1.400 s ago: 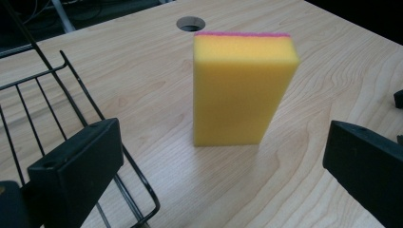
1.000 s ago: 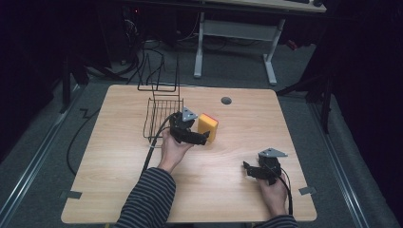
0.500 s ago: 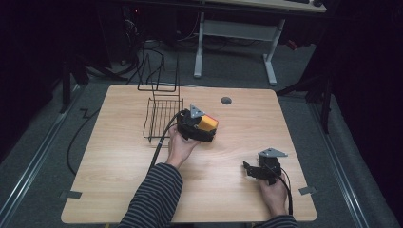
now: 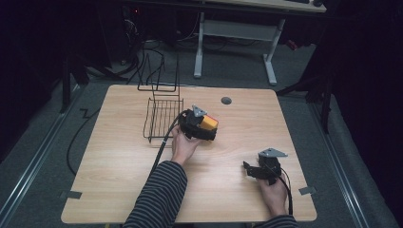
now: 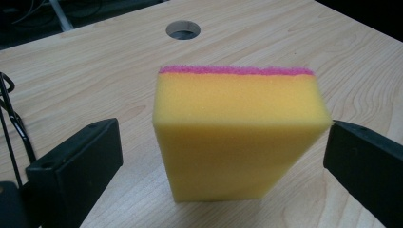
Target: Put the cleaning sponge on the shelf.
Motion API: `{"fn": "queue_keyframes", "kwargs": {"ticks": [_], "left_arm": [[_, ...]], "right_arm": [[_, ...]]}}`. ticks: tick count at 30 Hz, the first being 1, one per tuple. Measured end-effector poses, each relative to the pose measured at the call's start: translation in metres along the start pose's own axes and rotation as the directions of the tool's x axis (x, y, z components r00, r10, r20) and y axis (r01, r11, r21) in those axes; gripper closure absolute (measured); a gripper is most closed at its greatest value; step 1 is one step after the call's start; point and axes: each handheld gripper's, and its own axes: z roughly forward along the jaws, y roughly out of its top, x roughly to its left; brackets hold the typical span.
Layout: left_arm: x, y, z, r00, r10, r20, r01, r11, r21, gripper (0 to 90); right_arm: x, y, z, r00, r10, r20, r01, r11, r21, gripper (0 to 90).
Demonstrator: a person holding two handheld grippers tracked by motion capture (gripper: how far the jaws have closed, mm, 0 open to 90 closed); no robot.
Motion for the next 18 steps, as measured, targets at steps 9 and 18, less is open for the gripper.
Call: {"fn": "queue_keyframes", "kwargs": {"ticks": [9,18], "left_arm": [[-0.003,-0.003,0.011,0.9999,-0.011,-0.003,0.011,0.9999,0.008,0.0],[-0.003,-0.006,0.020,0.9998,-0.016,-0.013,0.016,0.9997,0.020,0.4]], "right_arm": [[0.000,0.000,0.000,1.0000,0.000,0.000,0.000,1.000,0.000,25.4],[0.000,0.000,0.000,1.0000,-0.001,0.000,0.001,1.000,0.001,25.4]]}}
